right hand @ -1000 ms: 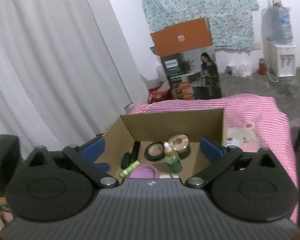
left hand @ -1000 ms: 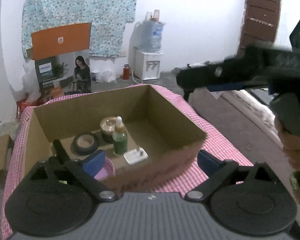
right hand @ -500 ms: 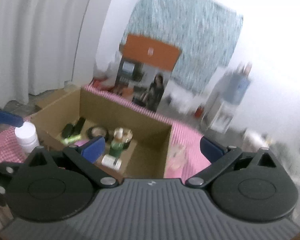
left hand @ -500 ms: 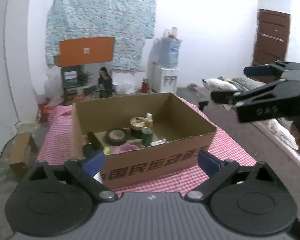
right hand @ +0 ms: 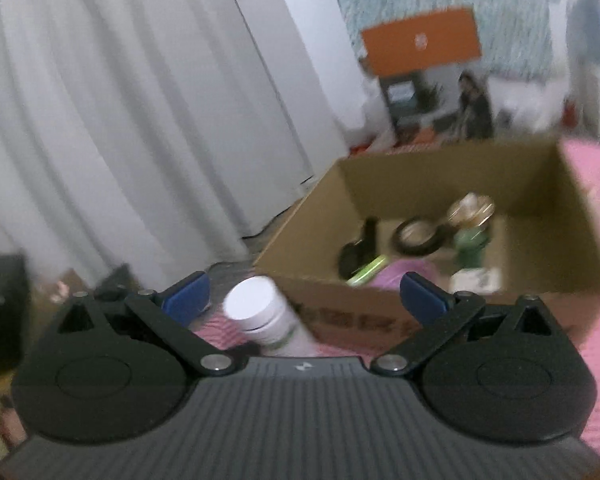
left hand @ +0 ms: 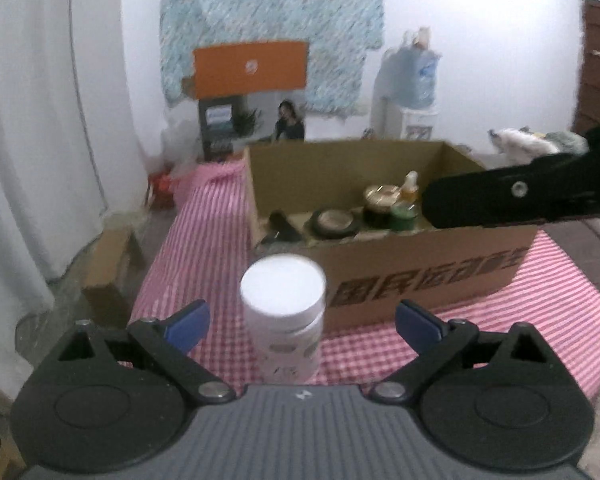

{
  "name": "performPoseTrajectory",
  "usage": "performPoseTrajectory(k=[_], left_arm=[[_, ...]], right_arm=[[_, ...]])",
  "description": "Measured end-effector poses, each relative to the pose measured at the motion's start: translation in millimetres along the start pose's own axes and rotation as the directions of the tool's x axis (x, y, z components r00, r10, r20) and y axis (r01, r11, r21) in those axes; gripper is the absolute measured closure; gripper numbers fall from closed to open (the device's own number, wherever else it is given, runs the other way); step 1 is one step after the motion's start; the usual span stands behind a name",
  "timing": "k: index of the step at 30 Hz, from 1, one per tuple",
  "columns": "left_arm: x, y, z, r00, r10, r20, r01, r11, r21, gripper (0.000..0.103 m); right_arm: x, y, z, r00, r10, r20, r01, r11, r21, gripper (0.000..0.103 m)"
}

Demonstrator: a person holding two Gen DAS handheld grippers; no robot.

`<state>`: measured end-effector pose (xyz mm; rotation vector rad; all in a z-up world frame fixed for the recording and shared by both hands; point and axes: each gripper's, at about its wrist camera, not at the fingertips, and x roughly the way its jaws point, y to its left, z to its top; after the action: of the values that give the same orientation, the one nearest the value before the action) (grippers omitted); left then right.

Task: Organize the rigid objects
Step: 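Move the right tool to the white supplement jar, then grasp the white supplement jar by its lid with the right tool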

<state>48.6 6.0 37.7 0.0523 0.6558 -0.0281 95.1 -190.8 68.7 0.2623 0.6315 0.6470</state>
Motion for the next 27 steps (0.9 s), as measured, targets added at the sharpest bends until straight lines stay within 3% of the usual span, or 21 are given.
performPoseTrajectory(k=[5,9,13,18,23,27], left_arm=[[23.4,10.1,-3.6,0.999,-0.009,-0.042,0.008,0.999,-0.033,0.005],[32.7,14.4,-3.8,0.998,-0.018,-0.062,0.015,0.999,-0.052,0.013],[35.8,11.8,-4.8,0.998,-0.019,-0.063,0.016,0.999,-0.048,0.02],[38.8,10.9,-4.3,0.997,-0.024,-0.074,0.02,0.998,-0.059,0.039],[39.3,9.1,-2.9,0.997,-0.018,-0.072,0.014,0.998,-0.061,0.044],[39.2,7.7,-2.7,0.997,-0.014,-0.07,0.01,0.998,-0.064,0.048]], right_arm=[[42.6,7.6,-8.4,0.997,0.056,-0.062,-0.052,0.997,0.052,0.001],[68.2,12.4,-12.5,0.99,0.084,-0.116,-0.075,0.994,0.082,0.003],[83.2,17.6,-15.7,0.984,0.103,-0.143,-0.091,0.992,0.089,0.014],[95.5,15.5,-11.7,0.978,0.127,-0.162,-0.11,0.988,0.112,0.033],[104.3,12.4,-10.9,0.972,0.147,-0.181,-0.123,0.983,0.138,0.05],[109.1,8.6,-12.9,0.97,0.153,-0.188,-0.124,0.98,0.157,0.054]])
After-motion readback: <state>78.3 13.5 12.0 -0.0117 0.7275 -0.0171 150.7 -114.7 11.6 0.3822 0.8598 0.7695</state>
